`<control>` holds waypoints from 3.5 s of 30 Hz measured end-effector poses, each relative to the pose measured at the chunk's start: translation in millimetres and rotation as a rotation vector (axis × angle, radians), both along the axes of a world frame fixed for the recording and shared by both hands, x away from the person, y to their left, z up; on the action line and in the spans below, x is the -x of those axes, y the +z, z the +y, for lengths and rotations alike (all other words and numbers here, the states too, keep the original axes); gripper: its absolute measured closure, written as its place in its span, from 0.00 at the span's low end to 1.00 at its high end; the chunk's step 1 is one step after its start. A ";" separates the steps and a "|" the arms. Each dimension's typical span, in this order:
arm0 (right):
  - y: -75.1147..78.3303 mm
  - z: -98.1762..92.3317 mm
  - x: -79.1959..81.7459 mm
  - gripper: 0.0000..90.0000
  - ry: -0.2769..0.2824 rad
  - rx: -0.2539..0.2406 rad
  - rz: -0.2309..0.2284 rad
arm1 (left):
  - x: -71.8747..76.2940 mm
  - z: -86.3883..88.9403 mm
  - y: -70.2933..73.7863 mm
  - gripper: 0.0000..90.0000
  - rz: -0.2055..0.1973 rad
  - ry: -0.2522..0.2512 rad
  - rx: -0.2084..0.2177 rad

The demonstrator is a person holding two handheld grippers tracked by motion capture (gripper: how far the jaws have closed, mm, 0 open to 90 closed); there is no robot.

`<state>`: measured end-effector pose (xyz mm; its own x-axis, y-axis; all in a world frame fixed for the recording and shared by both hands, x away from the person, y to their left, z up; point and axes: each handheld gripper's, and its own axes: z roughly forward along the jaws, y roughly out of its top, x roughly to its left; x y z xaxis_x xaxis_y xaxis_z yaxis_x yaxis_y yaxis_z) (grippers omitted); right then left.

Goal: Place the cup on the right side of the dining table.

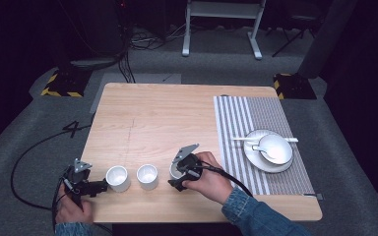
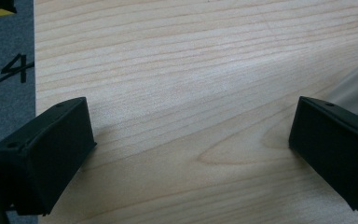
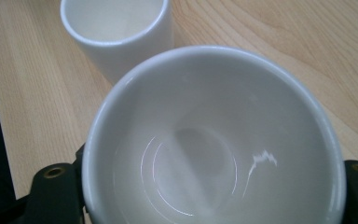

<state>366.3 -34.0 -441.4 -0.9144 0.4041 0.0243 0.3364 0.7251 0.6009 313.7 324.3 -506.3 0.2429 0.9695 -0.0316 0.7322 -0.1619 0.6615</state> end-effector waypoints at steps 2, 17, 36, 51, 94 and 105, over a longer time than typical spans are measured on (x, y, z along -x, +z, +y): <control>2.9 0.0 -0.6 0.30 -0.004 -0.003 0.000 | 0.0 0.0 0.0 0.00 0.000 0.000 0.000; 43.0 -6.7 -18.2 0.30 -0.042 -0.014 -0.040 | 0.0 0.0 0.0 0.00 0.000 0.000 0.000; 82.2 -21.2 -40.3 0.30 -0.085 -0.023 -0.092 | 0.0 -0.1 0.0 0.00 0.000 0.000 0.000; 104.0 -49.8 -75.4 0.30 -0.175 -0.042 -0.126 | 0.0 -0.2 0.0 0.00 0.000 0.000 0.001; 76.0 -180.1 -212.7 0.30 -0.579 -0.011 -0.170 | -0.1 -0.1 0.1 0.00 0.000 0.000 0.000; 43.6 -198.7 -230.5 0.30 -0.592 0.004 -0.135 | -0.1 -0.1 0.1 0.00 0.000 0.000 0.000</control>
